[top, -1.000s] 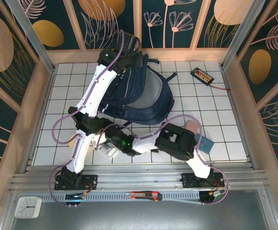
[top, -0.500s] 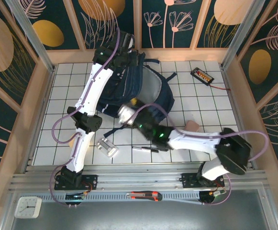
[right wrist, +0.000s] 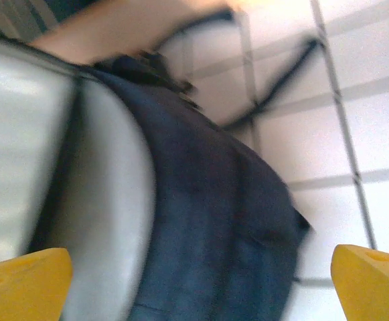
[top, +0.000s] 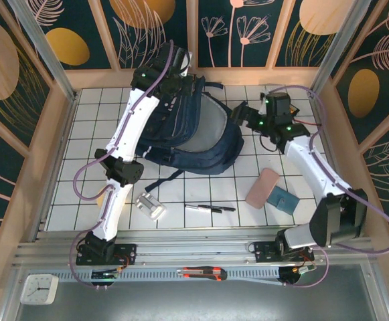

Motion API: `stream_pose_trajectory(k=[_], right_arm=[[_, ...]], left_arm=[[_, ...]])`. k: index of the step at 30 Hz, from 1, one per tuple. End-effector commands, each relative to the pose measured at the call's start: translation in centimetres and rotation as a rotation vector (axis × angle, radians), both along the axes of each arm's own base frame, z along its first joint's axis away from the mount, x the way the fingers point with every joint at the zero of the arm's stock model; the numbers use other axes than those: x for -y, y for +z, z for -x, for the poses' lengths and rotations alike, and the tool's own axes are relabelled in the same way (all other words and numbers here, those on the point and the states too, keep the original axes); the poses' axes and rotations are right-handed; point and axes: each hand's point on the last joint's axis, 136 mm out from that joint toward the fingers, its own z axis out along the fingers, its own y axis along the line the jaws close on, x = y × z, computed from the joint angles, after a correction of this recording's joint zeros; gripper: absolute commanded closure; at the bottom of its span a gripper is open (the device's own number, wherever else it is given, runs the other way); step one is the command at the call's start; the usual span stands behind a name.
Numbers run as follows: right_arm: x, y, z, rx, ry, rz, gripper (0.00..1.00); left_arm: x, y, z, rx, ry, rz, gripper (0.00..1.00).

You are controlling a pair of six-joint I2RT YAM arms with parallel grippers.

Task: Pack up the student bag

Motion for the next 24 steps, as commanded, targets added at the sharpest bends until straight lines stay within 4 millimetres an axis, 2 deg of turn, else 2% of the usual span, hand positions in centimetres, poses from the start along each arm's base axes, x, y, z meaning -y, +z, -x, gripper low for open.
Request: stream_pose_trajectory(k=[1,4,8,11,13,17,21,24], right_arm=[[3.3,-7.5,6.6,-0.476,-0.118,-0.036,0.01],[5.5,-9.8,9.6,-0.571,-0.166,0.034,0.01],[6.3,-12.2,13.2,-0.673,-0.197,0.052,0.01],[6.2,-13.9,14.6,-0.722,-0.188,0.057,0.01],[6.4,-14.7,14.8,-0.741,-0.183,0.076,0.01],[7.2,-15.7,14.2,-0.745,-0.190,0.129,0.01],[7.2,-16.7,13.9,-0.760,-0.185,0.137,0.01],[7.1,-17.6,13.8,-0.771,-0.185,0.140,0.02]], left_arm=[[0.0,0.8,-0.4,0.070,0.009,-0.050,1.00],[0.5,-0.9,0.2,0.043,0.028,-0.117,1.00],[1.6,-3.0,0.9,0.004,0.027,-0.162,1.00],[0.9,-6.2,1.5,-0.080,0.056,-0.236,1.00],[-0.4,-7.7,1.9,-0.124,0.090,-0.304,1.00],[-2.4,-9.2,3.3,-0.183,0.111,-0.399,1.00],[-6.7,-12.1,6.6,-0.263,0.139,-0.581,1.00],[-8.3,-12.3,8.4,-0.225,0.146,-0.540,1.00]])
